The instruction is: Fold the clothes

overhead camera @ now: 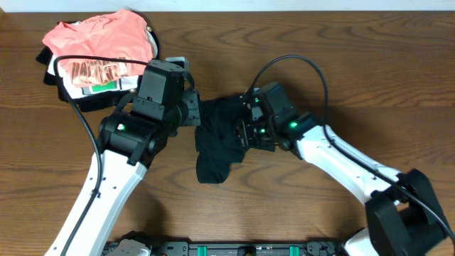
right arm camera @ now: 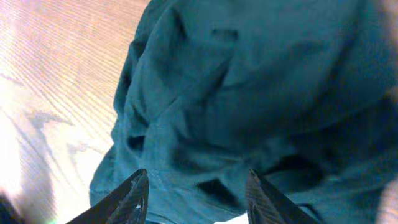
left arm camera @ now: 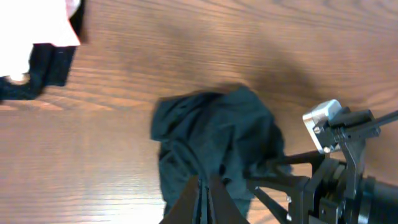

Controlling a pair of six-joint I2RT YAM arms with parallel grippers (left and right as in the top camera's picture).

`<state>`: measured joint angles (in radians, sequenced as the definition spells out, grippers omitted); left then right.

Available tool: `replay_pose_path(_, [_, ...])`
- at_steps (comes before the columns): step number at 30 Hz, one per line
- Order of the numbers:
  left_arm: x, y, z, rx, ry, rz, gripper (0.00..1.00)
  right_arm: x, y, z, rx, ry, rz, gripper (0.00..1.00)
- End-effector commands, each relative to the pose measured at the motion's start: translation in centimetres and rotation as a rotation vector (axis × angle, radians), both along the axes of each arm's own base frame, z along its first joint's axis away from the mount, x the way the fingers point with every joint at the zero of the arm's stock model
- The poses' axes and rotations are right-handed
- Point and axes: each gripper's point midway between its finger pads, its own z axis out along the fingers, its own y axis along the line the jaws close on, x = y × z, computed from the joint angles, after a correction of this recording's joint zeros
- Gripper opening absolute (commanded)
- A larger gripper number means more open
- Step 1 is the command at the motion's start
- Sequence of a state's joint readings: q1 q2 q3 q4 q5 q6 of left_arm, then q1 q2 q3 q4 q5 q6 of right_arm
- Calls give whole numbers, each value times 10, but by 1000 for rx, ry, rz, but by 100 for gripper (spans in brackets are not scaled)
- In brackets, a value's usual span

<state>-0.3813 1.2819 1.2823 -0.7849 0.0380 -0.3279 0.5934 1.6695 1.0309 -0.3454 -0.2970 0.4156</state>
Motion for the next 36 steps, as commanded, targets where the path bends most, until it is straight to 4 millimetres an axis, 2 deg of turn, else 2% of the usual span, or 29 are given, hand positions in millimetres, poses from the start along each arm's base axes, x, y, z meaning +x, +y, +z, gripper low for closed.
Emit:
replay_pose_path(1, [7,10,-4,61,-4,28,6,-4,6,-18,9,80,-66,47])
replay_pose_path(5, [10,11,-10,75,11,34,6,-1,10,-32,6,94,-71,46])
replay_pose_path(8, [12,12,-14,89,18,41,7,4,14,-34,16,79,-70,45])
replay_pose_path(12, [13,12,-17,94,25,42,7,13,15,-32,21,38,-85,23])
replay_pose_path(14, [14,12,-17,93,22,43,7,17,14,-31,18,20,-94,5])
replay_pose_path(15, [14,12,-16,92,21,43,6,18,13,-31,13,15,-99,1])
replay_pose_path(21, [14,12,-16,93,21,43,6,35,4,-21,-4,-59,-98,1])
replay_pose_path(25, [14,12,-16,91,19,43,6,57,-12,15,-5,-154,-87,1])
replay_pose_path(26, [14,12,-16,90,18,43,6,66,-20,34,-7,-202,-80,1])
replay_pose_path(28, [14,12,-16,89,19,45,7,78,-32,59,-11,-259,-84,1])
replay_pose_path(32, [14,10,-16,81,22,39,7,104,-74,131,-34,-401,-129,1])
replay_pose_path(36, [12,5,-16,56,32,22,7,115,-115,172,-77,-470,-169,1])
